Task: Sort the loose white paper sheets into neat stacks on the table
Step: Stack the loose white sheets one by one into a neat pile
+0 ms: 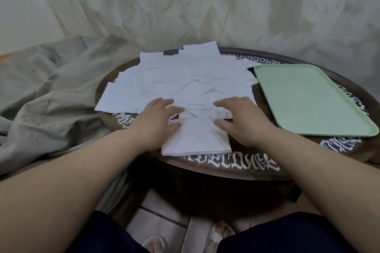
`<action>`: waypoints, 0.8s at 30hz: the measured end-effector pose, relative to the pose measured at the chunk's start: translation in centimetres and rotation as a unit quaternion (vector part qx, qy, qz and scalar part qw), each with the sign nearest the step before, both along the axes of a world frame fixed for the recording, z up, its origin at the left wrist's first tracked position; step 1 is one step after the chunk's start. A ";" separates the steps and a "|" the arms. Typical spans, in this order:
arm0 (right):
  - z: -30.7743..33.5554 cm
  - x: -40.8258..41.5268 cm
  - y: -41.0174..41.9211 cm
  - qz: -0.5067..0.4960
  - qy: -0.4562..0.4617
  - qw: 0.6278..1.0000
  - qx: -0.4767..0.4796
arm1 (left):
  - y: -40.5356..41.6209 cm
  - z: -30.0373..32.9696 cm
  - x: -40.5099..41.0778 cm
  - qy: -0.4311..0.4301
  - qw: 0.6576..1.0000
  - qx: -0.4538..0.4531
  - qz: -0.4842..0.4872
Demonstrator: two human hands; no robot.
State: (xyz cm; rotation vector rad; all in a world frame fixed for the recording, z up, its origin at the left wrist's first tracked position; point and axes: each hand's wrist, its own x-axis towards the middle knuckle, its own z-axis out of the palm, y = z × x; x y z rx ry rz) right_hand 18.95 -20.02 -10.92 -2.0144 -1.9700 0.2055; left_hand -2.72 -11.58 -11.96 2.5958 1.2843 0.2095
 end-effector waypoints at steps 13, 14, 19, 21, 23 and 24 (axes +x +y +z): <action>-1.8 1.6 7.0 -0.001 -0.006 0.998 -0.063 | 6.5 -1.4 2.2 0.020 0.999 -0.011 0.032; -2.0 1.7 7.2 0.000 -0.001 0.998 -0.056 | 6.7 -1.6 2.2 0.019 0.999 -0.004 0.029; -2.4 1.9 8.2 0.005 -0.007 0.999 -0.049 | 7.2 -2.1 2.4 0.010 0.999 0.018 0.027; -2.2 1.9 8.5 0.008 -0.019 0.999 -0.050 | 7.4 -2.1 2.5 0.002 0.999 0.029 0.033; -2.1 1.9 8.7 0.008 -0.019 0.999 -0.050 | 7.6 -2.1 2.8 -0.013 0.998 0.049 0.035; -2.0 1.9 8.7 0.006 -0.016 0.999 -0.051 | 7.5 -2.2 2.9 -0.027 0.997 0.058 0.035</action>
